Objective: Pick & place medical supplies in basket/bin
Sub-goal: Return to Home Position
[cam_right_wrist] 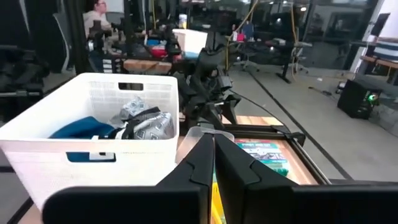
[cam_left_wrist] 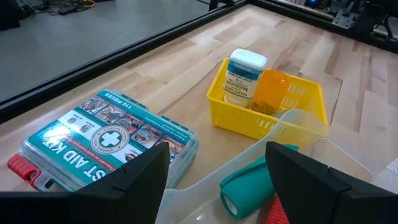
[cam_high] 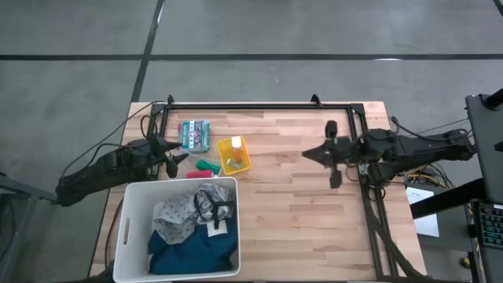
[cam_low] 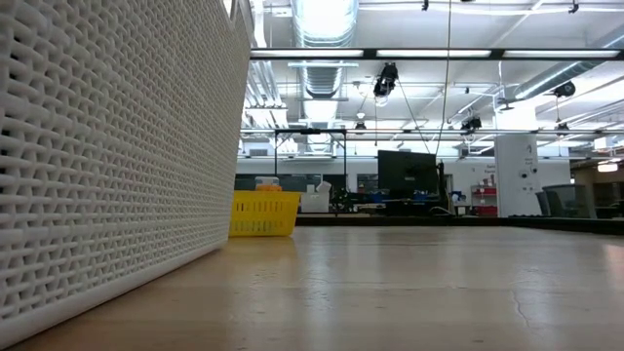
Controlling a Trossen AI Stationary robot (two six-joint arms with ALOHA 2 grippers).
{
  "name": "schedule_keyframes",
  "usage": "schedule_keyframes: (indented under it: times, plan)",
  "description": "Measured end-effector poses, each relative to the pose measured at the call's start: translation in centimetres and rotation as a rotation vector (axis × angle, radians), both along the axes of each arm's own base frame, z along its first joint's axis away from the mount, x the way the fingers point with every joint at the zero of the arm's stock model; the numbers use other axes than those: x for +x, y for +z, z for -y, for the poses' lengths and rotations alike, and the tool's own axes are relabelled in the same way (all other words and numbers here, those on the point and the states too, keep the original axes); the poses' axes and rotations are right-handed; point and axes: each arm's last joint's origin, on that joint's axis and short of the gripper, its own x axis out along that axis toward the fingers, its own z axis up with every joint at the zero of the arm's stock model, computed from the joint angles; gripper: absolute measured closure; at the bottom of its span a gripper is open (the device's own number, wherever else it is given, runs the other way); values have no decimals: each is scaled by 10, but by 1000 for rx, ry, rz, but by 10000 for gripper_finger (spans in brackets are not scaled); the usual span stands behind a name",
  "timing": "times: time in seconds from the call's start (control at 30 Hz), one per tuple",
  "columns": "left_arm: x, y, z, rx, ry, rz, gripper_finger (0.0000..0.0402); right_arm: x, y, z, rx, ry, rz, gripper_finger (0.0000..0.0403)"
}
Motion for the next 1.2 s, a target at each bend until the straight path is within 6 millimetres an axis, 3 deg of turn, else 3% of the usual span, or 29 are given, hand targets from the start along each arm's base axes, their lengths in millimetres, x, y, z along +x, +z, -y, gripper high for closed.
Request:
schedule_keyframes:
  times: [0.3, 0.73, 0.9, 1.2]
  plan:
    - [0, 0, 0, 0, 0, 0, 130, -48, -31, 9, 14, -47, 59, 394]
    - [0, 0, 0, 0, 0, 0, 130, -98, -93, 17, 99, -61, 176, 394]
    - [0, 0, 0, 0, 0, 0, 130, -111, -107, 18, 138, -5, 252, 394]
    - [0, 0, 0, 0, 0, -1, 130, -108, -113, 17, 130, 14, 240, 394]
